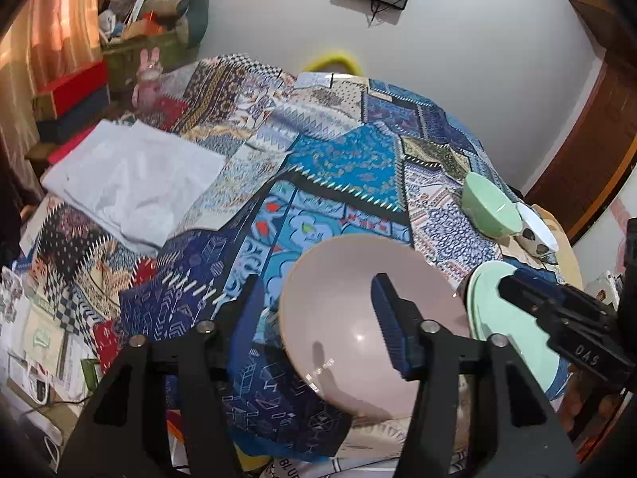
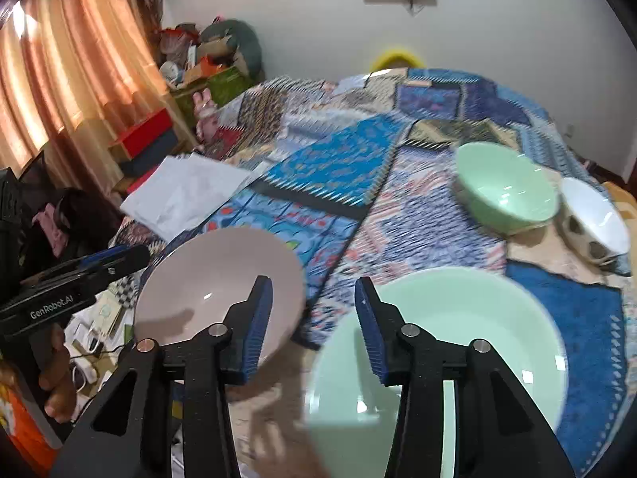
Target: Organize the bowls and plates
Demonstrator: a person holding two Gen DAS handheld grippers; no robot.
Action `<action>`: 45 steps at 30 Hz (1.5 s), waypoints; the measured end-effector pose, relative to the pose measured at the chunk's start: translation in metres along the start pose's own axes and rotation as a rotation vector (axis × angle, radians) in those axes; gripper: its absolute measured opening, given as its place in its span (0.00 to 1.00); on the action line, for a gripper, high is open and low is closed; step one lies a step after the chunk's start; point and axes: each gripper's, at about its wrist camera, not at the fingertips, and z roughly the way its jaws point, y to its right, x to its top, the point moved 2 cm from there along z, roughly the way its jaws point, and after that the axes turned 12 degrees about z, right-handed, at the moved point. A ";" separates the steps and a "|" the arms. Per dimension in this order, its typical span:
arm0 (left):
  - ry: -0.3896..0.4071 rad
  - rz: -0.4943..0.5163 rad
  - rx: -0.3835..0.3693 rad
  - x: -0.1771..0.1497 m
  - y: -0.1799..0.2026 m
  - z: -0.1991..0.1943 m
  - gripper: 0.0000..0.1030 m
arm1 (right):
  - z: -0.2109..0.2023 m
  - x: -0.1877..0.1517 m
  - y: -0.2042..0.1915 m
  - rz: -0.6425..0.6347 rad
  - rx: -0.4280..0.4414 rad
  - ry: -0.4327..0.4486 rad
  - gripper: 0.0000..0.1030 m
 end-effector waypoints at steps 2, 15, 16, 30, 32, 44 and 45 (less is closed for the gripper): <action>0.008 0.022 0.007 0.007 0.008 -0.002 0.60 | -0.013 0.005 0.014 0.005 -0.029 0.036 0.44; 0.026 0.174 -0.040 0.059 0.094 0.016 0.84 | -0.065 0.023 0.130 0.110 -0.243 0.143 0.51; 0.020 0.185 -0.048 0.063 0.103 0.020 0.85 | -0.067 0.023 0.137 0.118 -0.256 0.143 0.51; -0.081 0.313 -0.119 0.092 0.203 0.091 0.85 | -0.068 0.041 0.241 0.243 -0.359 0.163 0.51; -0.092 0.324 -0.127 0.093 0.210 0.098 0.85 | -0.064 0.048 0.257 0.264 -0.369 0.164 0.51; -0.146 0.353 -0.179 0.090 0.240 0.131 0.85 | -0.027 0.070 0.306 0.369 -0.329 0.059 0.35; -0.150 0.352 -0.181 0.089 0.240 0.133 0.85 | -0.023 0.072 0.309 0.373 -0.328 0.047 0.32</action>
